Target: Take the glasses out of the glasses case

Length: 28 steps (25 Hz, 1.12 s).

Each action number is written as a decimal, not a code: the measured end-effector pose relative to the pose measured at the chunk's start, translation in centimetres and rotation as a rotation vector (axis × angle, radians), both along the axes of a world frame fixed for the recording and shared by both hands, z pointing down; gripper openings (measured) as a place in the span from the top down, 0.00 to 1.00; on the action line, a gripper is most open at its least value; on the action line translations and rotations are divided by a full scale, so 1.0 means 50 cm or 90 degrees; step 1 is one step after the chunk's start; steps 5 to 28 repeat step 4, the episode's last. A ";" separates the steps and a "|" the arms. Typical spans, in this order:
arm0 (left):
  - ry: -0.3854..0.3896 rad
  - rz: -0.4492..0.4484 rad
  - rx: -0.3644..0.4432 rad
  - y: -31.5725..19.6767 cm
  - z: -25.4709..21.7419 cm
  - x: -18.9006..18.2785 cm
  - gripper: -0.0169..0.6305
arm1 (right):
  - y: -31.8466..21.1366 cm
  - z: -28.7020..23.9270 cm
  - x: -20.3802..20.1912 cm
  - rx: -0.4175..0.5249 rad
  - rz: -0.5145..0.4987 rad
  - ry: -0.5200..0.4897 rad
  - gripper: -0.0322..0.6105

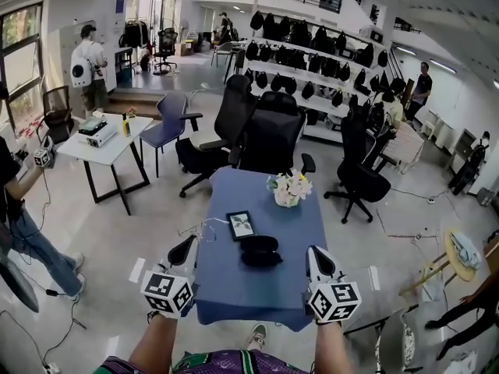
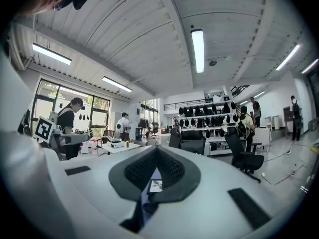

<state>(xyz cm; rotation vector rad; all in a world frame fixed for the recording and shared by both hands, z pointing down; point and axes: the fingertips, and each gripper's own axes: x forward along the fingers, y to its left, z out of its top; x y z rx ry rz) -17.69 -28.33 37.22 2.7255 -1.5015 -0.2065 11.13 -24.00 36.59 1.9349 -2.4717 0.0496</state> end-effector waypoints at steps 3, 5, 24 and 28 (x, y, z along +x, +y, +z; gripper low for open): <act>-0.001 -0.003 -0.002 -0.003 0.007 -0.007 0.95 | -0.004 0.005 -0.005 -0.002 -0.001 0.002 0.95; -0.001 -0.005 -0.002 -0.004 0.009 -0.010 0.95 | -0.006 0.007 -0.007 -0.003 -0.002 0.003 0.95; -0.001 -0.005 -0.002 -0.004 0.009 -0.010 0.95 | -0.006 0.007 -0.007 -0.003 -0.002 0.003 0.95; -0.001 -0.005 -0.002 -0.004 0.009 -0.010 0.95 | -0.006 0.007 -0.007 -0.003 -0.002 0.003 0.95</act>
